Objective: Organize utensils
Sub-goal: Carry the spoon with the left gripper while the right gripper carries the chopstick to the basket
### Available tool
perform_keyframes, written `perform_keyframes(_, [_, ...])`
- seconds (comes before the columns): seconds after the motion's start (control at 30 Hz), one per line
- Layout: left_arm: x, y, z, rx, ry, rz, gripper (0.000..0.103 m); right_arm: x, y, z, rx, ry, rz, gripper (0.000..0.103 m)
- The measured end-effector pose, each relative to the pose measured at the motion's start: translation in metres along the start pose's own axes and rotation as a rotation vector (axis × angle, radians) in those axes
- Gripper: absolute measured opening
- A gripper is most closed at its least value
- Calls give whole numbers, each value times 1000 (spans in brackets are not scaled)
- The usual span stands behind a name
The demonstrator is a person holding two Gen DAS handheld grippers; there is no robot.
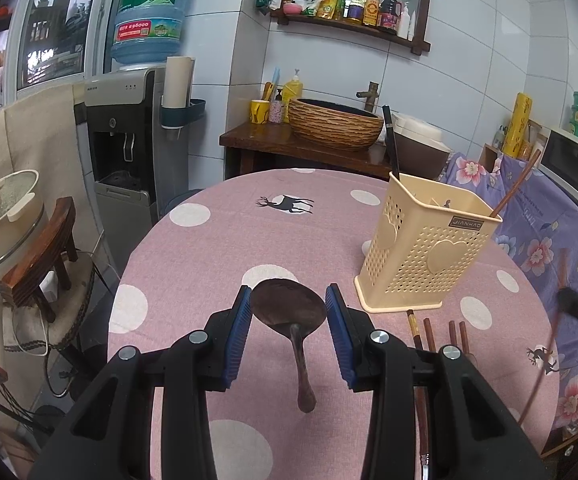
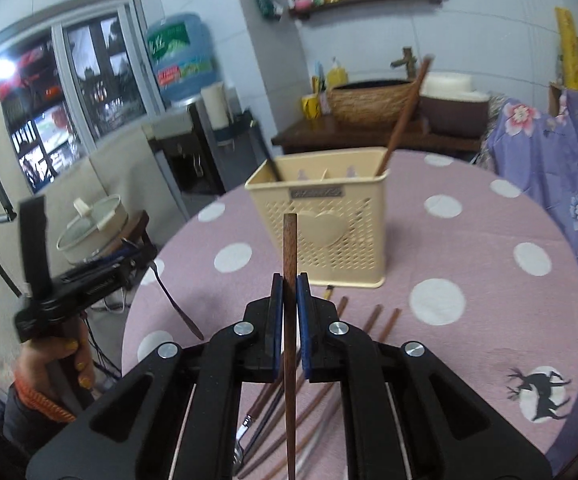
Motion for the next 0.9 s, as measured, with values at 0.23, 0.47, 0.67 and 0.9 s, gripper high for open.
perform_keyframes(0.23, [-3,3,5,-18,-11,-7,38,1,40,11,-39,13,94,8])
perform_keyframes(0.47, [-2,7,14,-31,-31,-3,38,0,43,14,-50,4,112,8])
perform_keyframes(0.67, [3,9,21,-60,-38,4,38,4,46,14,-52,-4,130,8])
perform_keyframes(0.9, [39,18,39,-154,-48,46,38,38,46,2,-31,17,193,8])
Point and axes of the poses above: each gripper's, at about its wrist camera, not at the fingertips, and y roughly against the way its jaws point, z to its right, x to its top, the point moved 2 cm from there along -y, roughly the way its jaws point, and after that the axes turned 2 degrees about z, right-handed, at the moved point
